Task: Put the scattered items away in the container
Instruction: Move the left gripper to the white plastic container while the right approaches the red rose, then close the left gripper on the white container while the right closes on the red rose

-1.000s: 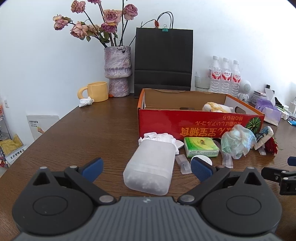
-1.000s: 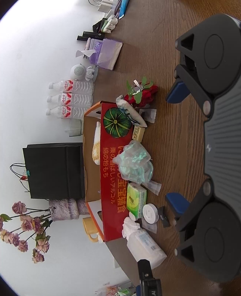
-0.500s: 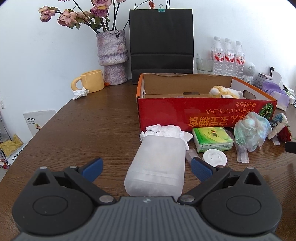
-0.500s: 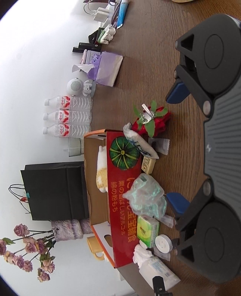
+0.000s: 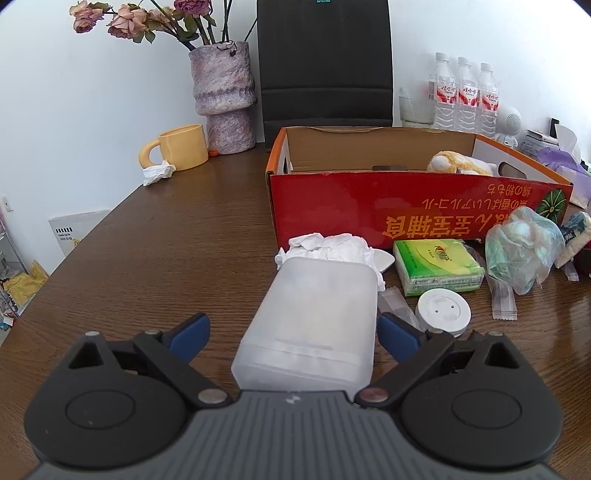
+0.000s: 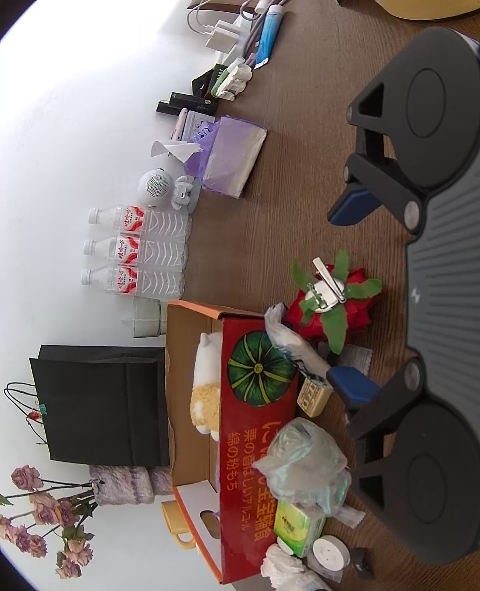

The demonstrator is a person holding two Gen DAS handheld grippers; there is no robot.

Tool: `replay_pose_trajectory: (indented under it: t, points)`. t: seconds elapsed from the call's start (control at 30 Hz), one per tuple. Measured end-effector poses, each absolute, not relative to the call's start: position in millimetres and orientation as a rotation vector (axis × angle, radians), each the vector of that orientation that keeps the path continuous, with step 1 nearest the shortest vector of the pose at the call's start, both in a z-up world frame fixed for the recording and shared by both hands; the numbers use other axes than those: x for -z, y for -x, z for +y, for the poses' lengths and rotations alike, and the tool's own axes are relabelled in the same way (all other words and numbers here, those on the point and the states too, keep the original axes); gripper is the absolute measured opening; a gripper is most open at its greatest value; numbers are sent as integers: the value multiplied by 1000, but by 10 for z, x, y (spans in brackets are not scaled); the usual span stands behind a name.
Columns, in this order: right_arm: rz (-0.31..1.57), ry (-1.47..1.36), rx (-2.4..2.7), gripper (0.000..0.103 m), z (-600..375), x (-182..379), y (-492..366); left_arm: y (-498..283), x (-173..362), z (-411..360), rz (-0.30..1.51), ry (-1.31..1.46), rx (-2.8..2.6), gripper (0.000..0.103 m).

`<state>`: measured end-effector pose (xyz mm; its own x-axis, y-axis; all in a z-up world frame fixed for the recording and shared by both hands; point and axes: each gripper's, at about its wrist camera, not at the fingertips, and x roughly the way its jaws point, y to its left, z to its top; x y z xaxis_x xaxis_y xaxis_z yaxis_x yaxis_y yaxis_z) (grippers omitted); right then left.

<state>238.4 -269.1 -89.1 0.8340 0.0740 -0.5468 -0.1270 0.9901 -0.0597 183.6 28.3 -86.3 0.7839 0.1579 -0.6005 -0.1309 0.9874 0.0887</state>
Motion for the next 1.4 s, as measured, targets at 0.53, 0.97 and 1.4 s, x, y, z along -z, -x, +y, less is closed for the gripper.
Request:
replay_pose_trajectory:
  t: [0.53,0.97,1.4]
  points:
    - [582,112,-127,37,-2682,948,-2501,-1839,932,236,644,-60,-167,77]
    - [534,60,-111,34,-2713,900,-2285,-1752,881,270,590,-32,-185,67]
    - [485,-15,-77,34,-2771,827,-2030,-1612,840,269,540,-21,-179,67]
